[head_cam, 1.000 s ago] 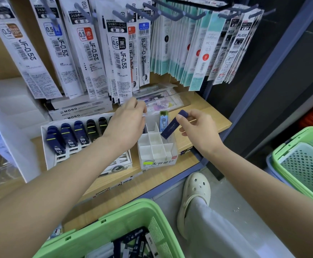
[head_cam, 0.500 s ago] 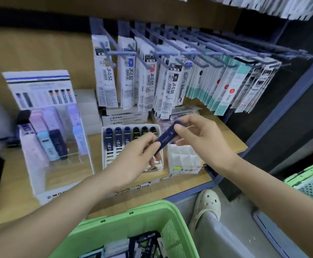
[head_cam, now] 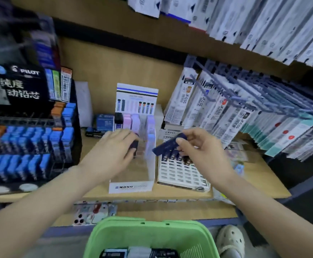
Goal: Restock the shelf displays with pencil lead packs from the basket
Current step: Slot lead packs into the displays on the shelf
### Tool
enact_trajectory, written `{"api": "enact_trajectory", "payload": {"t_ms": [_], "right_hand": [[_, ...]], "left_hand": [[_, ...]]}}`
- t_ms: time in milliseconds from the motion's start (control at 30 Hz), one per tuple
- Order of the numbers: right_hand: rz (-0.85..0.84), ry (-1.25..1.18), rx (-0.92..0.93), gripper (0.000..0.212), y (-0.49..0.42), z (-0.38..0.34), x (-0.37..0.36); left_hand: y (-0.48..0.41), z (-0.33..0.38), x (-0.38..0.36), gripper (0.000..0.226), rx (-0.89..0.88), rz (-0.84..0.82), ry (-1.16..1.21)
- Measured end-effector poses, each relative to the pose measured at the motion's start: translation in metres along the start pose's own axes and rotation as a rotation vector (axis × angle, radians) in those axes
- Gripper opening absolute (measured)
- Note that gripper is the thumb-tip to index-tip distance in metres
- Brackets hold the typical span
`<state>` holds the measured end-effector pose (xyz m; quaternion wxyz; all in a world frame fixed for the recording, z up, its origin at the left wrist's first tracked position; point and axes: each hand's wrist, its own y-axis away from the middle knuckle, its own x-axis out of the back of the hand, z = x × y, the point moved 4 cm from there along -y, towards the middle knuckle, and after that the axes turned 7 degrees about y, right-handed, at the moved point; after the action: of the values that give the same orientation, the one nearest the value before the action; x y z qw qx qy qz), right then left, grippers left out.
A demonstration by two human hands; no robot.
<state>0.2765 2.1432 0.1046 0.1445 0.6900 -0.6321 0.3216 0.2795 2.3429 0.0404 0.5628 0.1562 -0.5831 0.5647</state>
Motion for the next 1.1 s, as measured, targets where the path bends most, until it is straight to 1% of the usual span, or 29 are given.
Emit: {"api": "enact_trajectory", "payload": {"t_ms": [67, 167, 233, 300, 367, 467, 633, 767, 867, 1000, 1100], "right_hand": [[0.009, 0.022, 0.022, 0.02, -0.012, -0.007, -0.016], [-0.023, 0.103, 0.055, 0.013, -0.029, -0.013, -0.043], [-0.052, 0.177, 0.094, 0.004, -0.036, -0.014, -0.06], [-0.067, 0.273, 0.147, 0.005, -0.042, -0.013, -0.073], [-0.104, 0.358, 0.182, 0.01, -0.045, -0.01, -0.084], [-0.166, 0.495, 0.214, 0.009, -0.05, -0.007, -0.094], [-0.246, 0.508, 0.226, 0.009, -0.064, -0.014, -0.099], [-0.295, 0.573, 0.232, 0.01, -0.068, -0.012, -0.103], [-0.227, 0.616, 0.261, 0.013, -0.062, -0.005, -0.106], [-0.09, 0.561, 0.192, 0.015, -0.058, 0.005, -0.104], [-0.052, 0.636, 0.256, 0.011, -0.055, 0.005, -0.107]], "left_hand": [[0.002, -0.021, -0.004, 0.027, -0.037, -0.015, -0.082], [0.004, -0.042, -0.01, 0.045, -0.092, -0.091, -0.107], [0.005, -0.047, -0.011, 0.051, -0.132, -0.101, -0.106], [0.006, -0.05, -0.011, 0.053, -0.176, -0.086, -0.111], [0.006, -0.051, -0.011, 0.052, -0.214, -0.078, -0.098], [0.007, -0.051, -0.008, 0.05, -0.24, -0.061, -0.049], [0.007, -0.053, -0.005, 0.051, -0.225, -0.043, -0.025], [0.007, -0.054, -0.002, 0.04, -0.241, -0.016, -0.078], [0.009, -0.059, 0.0, 0.035, -0.223, -0.013, -0.107], [0.01, -0.059, 0.002, 0.036, -0.232, -0.047, -0.108], [0.011, -0.057, 0.003, 0.038, -0.231, -0.058, -0.119]]}}
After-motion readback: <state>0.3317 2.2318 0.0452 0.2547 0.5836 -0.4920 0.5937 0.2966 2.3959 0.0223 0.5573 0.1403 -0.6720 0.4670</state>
